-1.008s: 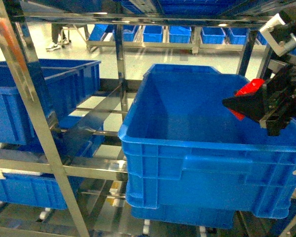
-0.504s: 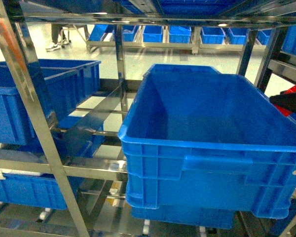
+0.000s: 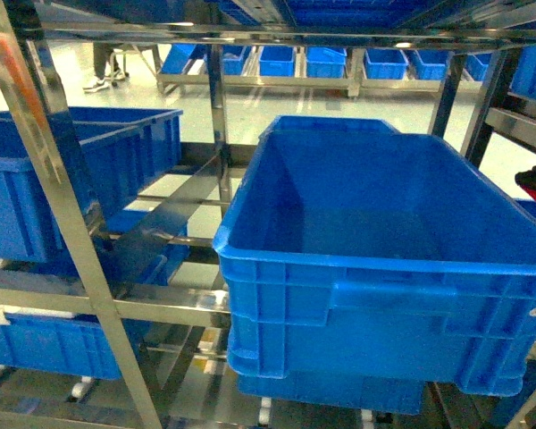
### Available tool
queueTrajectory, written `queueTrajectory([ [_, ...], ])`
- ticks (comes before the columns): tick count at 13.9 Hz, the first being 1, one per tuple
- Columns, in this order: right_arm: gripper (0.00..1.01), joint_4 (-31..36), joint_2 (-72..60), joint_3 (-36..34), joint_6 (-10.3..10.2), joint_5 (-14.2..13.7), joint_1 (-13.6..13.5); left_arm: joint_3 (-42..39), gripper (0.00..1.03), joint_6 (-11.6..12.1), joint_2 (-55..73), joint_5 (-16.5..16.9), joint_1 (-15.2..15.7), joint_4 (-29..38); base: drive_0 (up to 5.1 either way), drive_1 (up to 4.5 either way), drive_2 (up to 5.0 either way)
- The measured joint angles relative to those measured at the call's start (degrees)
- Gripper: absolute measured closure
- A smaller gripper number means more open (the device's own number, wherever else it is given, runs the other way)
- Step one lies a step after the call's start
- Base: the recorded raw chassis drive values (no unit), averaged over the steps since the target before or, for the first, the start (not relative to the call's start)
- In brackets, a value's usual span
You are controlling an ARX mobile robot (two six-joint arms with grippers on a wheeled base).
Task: Pick red block from blue box to shelf
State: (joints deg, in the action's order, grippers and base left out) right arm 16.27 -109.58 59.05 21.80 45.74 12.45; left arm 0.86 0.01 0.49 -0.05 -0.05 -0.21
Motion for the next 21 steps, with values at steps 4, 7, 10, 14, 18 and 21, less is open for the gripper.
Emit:
queueTrajectory([
  [4,0.73,-2.54,3.17,-1.97,2.67,2.43,-2.49,0.0,0.05,0.0,0.0,0.0,0.0,0.0,0.0,0.0,0.0],
  [7,0.73,-2.8,5.05,-2.45,4.13,2.82,-5.49,0.0,0.05,0.02,0.0,0.0,0.0,0.0,0.0,0.0,0.0],
  [10,0.73,-4.33,1.62,-0.26,4.92,2.99,-4.37,0.0,0.05,0.0,0.0,0.0,0.0,0.0,0.0,0.0,0.0],
  [14,0.73,-8.7,-1.18,4.59,9.44,6.34,-1.53,0.0,0.05,0.0,0.0,0.0,0.0,0.0,0.0,0.0,0.0],
  [18,0.73,-11.54,-2.78,7.82,11.34,7.26,0.79,0.0,0.05,0.02,0.0,0.02,0.0,0.0,0.0,0.0,0.0],
  [21,0.73,-11.61,-2.78,8.35,11.47,7.65,1.14,0.0,0.05,0.02,0.0,0.0,0.0,0.0,0.0,0.0,0.0],
])
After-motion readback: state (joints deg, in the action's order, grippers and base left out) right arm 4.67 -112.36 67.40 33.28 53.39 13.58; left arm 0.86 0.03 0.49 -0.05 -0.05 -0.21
